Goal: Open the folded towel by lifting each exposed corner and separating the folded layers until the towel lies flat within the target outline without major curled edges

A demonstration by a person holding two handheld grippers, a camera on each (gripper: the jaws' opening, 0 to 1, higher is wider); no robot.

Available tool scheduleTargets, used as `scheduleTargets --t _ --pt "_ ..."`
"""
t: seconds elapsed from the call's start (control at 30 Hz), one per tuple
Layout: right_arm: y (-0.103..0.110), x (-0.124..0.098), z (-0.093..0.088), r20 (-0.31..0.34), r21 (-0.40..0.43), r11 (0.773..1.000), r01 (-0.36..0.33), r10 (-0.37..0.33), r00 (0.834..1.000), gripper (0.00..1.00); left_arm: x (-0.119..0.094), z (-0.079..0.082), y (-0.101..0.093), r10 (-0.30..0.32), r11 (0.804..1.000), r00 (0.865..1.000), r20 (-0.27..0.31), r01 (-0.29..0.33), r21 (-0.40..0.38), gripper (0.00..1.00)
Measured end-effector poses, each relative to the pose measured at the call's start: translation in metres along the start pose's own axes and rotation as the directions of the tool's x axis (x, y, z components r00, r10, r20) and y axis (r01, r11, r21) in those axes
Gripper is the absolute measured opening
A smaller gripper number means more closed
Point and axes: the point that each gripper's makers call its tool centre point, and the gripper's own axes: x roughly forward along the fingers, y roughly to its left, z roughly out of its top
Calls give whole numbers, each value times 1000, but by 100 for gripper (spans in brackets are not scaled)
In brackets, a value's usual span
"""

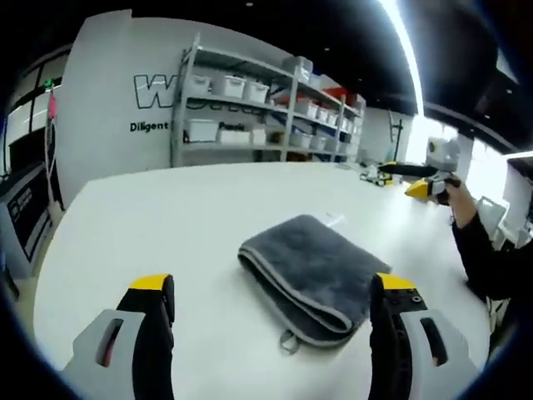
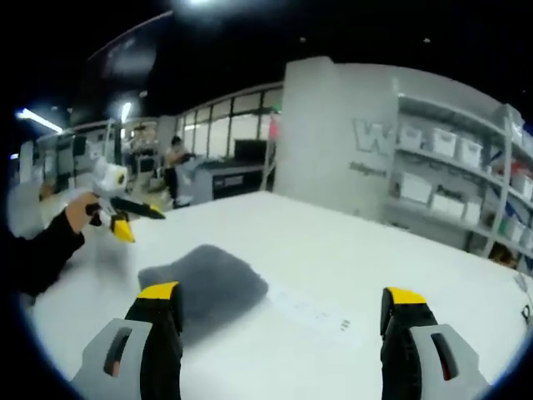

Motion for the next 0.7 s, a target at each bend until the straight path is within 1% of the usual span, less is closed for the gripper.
scheduleTargets --t 0.1,0.2,0.27,0.33,0.4,0.5,0.6,0.7 --pt "5 0 0 -5 -10 1000 -2 2 1000 100 1 -3 -1 7 1000 1000 -16 -7 16 96" --pt "10 2 0 -1 -4 1000 -12 12 1000 100 3 -6 -4 0 1000 1000 -27 1 17 94" --pt "13 9 -5 -14 0 1000 -22 22 1000 98 6 -7 -5 -12 1000 1000 -27 12 3 94" --pt "16 15 -12 -40 9 999 -34 34 999 96 9 -10 -7 -28 999 999 -30 28 -16 93" --pt "20 19 -17 -56 7 999 -43 43 997 96 12 -15 -9 -37 999 998 -47 36 -19 93" --pt "21 19 -17 -59 4 999 -47 47 997 96 13 -17 -10 -41 999 998 -54 40 -18 92" --pt "21 20 -17 -53 20 999 -51 52 997 95 15 -18 -12 -60 998 997 -56 58 -32 88" --pt "26 25 -22 -60 42 997 -67 69 996 94 17 -21 -11 -62 997 996 -56 60 -47 88"
